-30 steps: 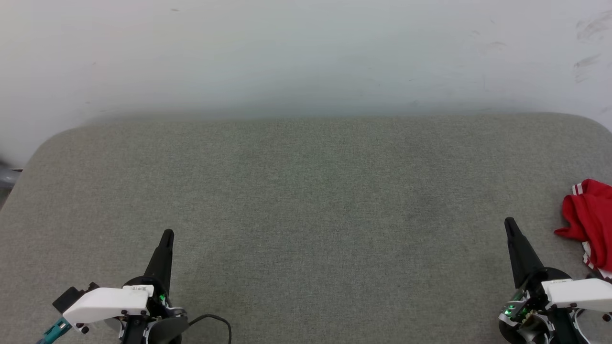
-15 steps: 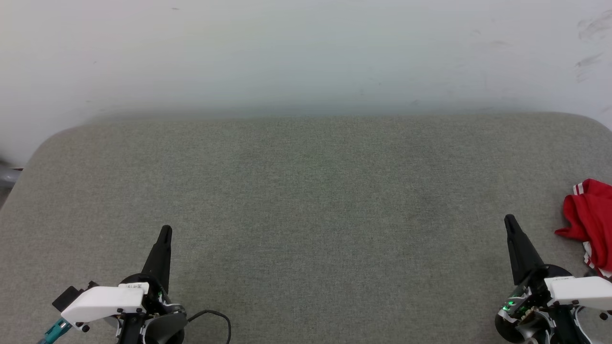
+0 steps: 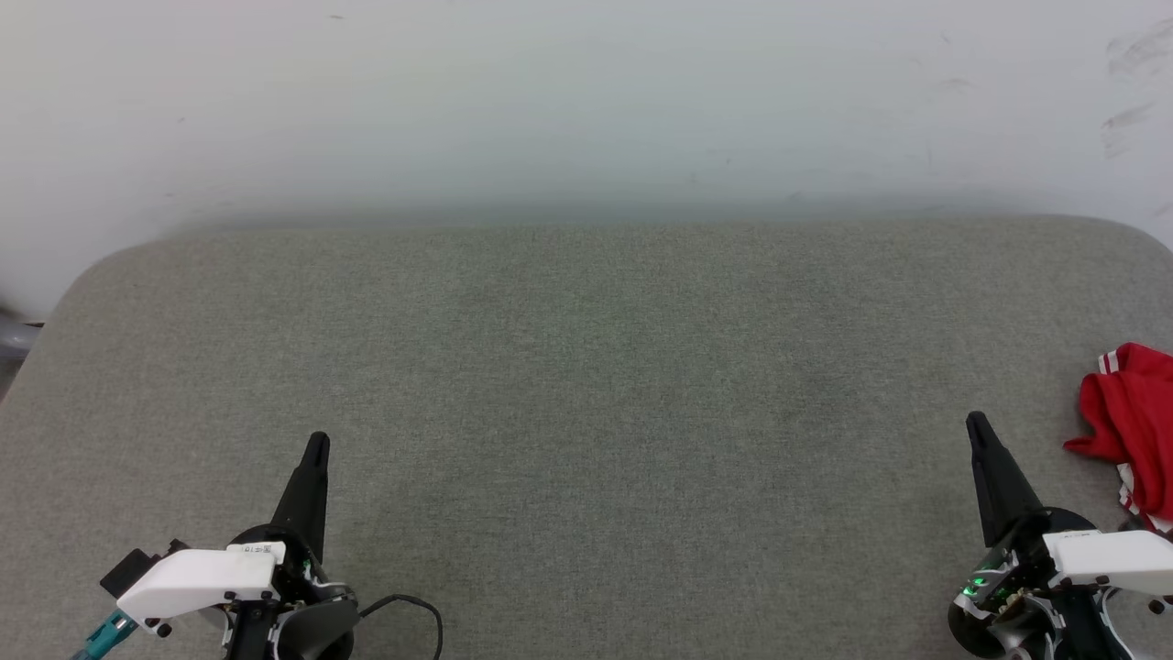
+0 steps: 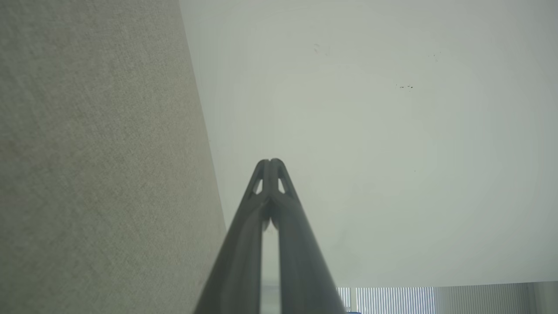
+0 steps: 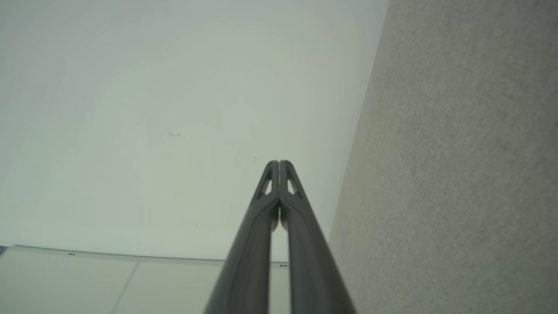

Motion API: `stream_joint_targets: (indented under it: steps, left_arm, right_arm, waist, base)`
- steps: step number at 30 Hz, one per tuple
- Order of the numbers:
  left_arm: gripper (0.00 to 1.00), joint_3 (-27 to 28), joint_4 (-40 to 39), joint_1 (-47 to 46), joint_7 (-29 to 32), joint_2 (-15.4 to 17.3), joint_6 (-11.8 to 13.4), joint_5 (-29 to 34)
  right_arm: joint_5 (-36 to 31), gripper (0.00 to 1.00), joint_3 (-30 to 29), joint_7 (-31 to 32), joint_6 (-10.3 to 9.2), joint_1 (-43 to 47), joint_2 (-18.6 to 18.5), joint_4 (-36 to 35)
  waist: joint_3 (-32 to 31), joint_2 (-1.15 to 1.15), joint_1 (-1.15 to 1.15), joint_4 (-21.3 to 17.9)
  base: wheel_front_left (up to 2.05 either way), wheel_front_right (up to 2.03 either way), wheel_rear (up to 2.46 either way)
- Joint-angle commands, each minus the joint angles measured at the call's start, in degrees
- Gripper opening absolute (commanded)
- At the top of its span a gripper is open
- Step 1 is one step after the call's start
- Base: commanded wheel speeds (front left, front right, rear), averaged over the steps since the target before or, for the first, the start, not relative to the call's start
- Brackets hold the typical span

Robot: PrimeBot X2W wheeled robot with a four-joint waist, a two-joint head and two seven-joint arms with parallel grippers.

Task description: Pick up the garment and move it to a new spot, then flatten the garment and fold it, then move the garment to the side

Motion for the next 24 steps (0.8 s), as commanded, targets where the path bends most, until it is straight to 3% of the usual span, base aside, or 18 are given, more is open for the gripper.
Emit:
stream_joint_targets:
  steps: [1,24]
  left_arm:
    - [0.0,0.2,0.0,-0.4,0.2,-0.1,-0.2,0.0]
    - [0.0,0.2,0.0,-0.4,0.3,-0.1,-0.2,0.0]
  right_arm:
    - [0.2,0.0,-0.1,0.1,-0.02,-0.7,0.2,0.0]
    - [0.1,0.0,-0.1,0.1,-0.02,-0.7,0.2,0.1]
  waist:
    - [0.0,0.0,0.0,0.0]
    - [0.0,0.0,0.0,0.0]
  base:
    - [0.0,0.0,0.0]
    - [0.0,0.0,0.0]
